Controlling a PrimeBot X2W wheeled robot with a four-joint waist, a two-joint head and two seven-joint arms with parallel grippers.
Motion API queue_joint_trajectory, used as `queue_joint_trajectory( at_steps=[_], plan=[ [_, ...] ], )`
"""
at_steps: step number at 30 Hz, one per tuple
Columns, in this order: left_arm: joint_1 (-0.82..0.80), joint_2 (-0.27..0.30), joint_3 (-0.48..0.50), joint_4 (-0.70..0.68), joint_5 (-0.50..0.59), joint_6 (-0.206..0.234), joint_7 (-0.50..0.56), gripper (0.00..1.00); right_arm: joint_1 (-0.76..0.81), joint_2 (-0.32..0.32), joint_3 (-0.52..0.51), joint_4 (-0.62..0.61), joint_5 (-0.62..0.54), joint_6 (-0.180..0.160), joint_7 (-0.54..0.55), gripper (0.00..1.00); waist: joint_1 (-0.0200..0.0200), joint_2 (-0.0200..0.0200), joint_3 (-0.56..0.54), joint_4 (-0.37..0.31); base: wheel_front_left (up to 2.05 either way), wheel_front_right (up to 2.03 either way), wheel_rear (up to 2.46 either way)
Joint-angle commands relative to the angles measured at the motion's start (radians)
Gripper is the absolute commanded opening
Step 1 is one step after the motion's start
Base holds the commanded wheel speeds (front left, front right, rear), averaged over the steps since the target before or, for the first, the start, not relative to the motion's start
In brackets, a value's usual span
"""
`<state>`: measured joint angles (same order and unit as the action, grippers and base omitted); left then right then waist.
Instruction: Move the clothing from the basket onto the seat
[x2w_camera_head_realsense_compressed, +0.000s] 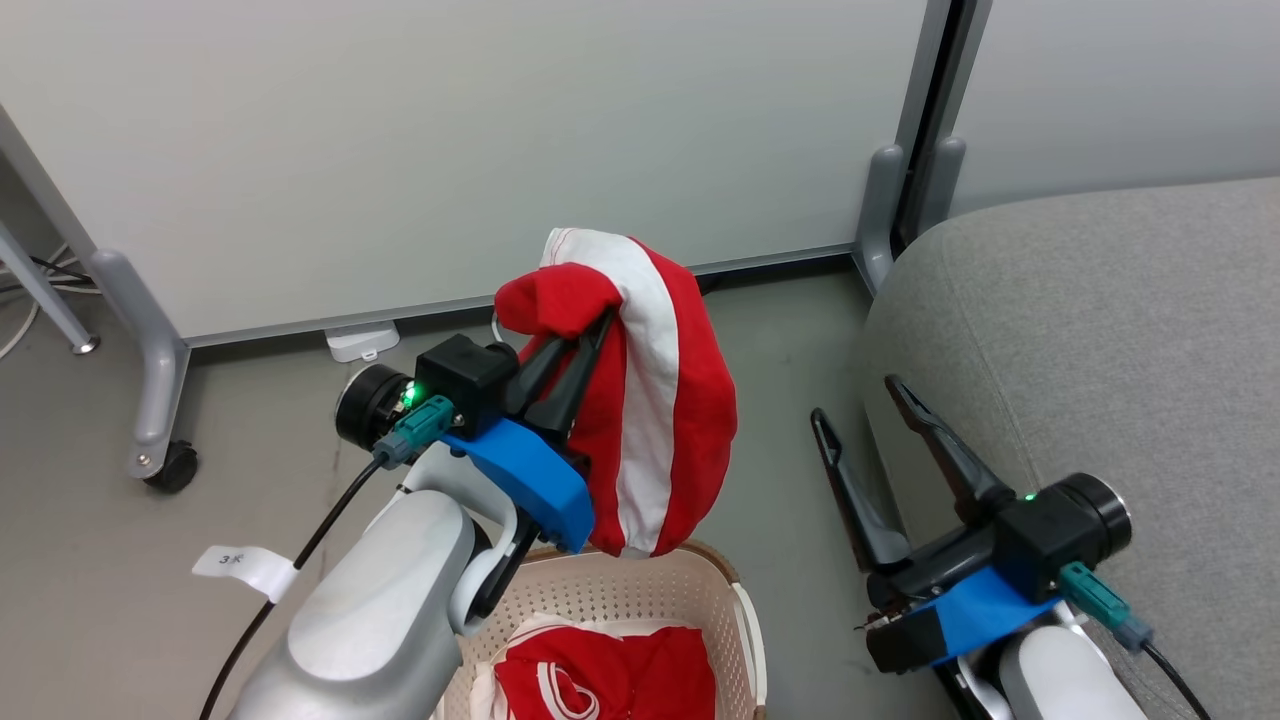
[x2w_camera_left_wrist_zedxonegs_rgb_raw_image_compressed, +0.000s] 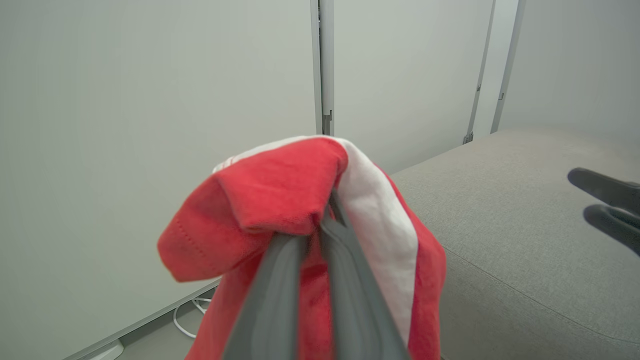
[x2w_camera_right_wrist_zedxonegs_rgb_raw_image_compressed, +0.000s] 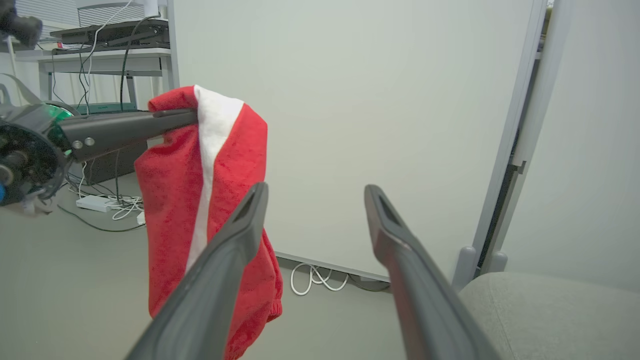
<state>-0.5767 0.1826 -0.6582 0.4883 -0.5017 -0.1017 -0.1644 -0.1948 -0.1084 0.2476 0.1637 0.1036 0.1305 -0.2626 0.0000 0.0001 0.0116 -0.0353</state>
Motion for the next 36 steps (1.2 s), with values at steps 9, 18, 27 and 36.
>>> queue_joint_trajectory(
  at_steps=[9, 18, 27, 36],
  plan=[
    [-0.017, -0.011, -0.027, -0.02, 0.011, 0.002, 0.008, 0.0, -0.126, -0.037, 0.13, 0.08, 0.048, 0.0, -0.003, 1.0, 0.0, -0.0001, 0.024, 0.024, 0.0, 0.0, 0.0],
    [-0.042, -0.038, -0.068, -0.024, 0.02, -0.004, 0.009, 0.0, -0.224, -0.036, 0.195, 0.238, 0.059, 0.0, -0.003, 1.0, 0.0, -0.0001, 0.04, 0.053, 0.0, 0.0, 0.0],
    [-0.053, -0.056, -0.098, -0.023, 0.017, -0.01, 0.001, 0.0, -0.293, -0.006, 0.243, 0.356, 0.093, 0.0, -0.003, 1.0, 0.0, -0.0001, 0.038, 0.072, 0.0, 0.0, 0.0],
    [-0.054, -0.058, -0.111, -0.007, 0.008, -0.012, -0.008, 0.0, -0.288, 0.006, 0.26, 0.364, 0.104, 0.0, -0.003, 0.0, 0.0, -0.0001, 0.03, 0.077, 0.0, 0.0, 0.0]
  ],
)
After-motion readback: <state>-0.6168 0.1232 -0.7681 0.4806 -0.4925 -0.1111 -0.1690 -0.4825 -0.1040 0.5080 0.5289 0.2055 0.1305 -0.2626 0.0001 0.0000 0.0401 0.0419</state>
